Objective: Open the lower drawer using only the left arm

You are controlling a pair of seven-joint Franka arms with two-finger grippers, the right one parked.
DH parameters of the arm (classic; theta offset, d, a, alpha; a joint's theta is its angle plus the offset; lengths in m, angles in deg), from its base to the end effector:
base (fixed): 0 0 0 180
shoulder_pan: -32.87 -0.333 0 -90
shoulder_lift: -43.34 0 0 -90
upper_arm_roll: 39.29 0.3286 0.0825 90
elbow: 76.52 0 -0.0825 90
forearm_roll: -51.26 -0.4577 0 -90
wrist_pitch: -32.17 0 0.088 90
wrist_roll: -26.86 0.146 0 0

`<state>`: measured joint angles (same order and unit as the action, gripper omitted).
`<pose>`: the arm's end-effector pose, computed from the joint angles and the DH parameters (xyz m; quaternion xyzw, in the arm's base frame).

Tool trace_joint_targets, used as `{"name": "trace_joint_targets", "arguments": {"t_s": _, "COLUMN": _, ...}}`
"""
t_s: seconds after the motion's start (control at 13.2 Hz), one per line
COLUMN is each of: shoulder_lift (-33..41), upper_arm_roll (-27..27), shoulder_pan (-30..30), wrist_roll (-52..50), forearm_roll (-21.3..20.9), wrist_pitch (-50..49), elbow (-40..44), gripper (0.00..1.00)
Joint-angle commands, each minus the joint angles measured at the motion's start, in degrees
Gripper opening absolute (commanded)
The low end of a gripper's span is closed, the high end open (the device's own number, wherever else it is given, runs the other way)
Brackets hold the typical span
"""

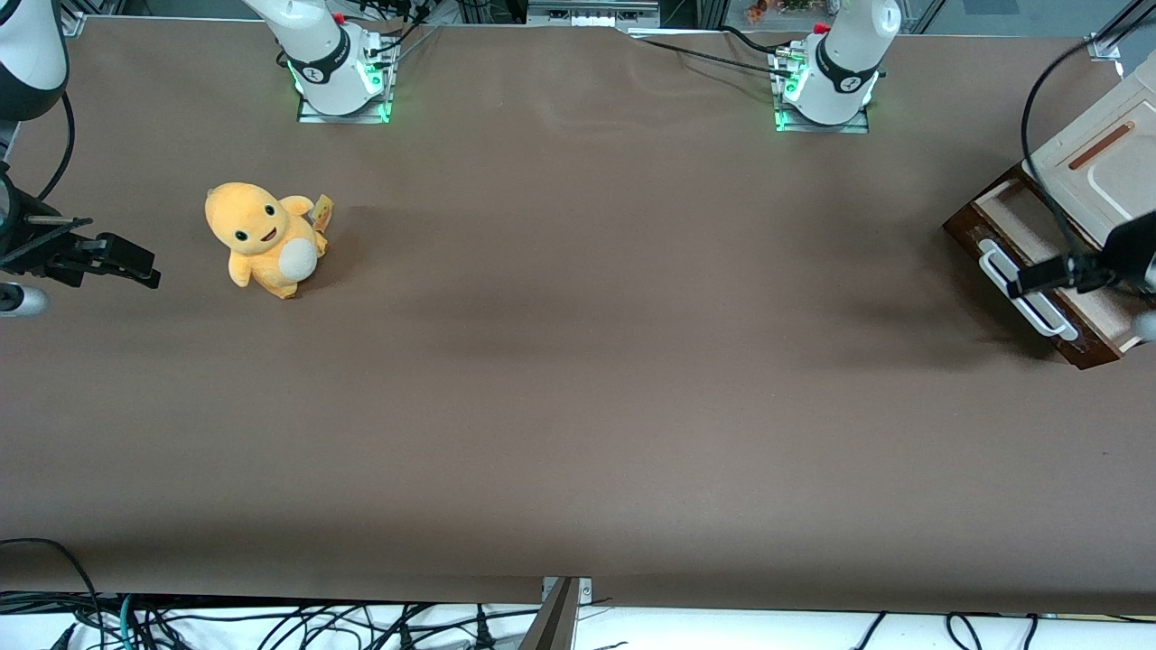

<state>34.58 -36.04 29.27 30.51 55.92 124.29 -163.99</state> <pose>0.6697 0.0666 0.5261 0.9982 0.0307 -0.0322 0.0393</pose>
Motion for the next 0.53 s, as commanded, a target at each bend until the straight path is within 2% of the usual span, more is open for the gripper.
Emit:
{"name": "trace_joint_targets", "arguments": {"t_s": 0.0, "shoulder_lift": 6.89, "upper_arm_roll": 0.88, "shoulder_pan": 4.91, "wrist_roll": 3.20, "forearm_roll": -4.20, "wrist_pitch": 1.49, "elbow": -6.21, "gripper": 1.00}}
{"name": "trace_joint_targets", "arguments": {"t_s": 0.45, "shoulder_lift": 8.32, "upper_arm_roll": 0.79, "shoulder_pan": 5.01, "wrist_roll": 3.55, "forearm_roll": -4.75, "wrist_pitch": 0.00, "elbow": -7.27, "gripper": 1.00}}
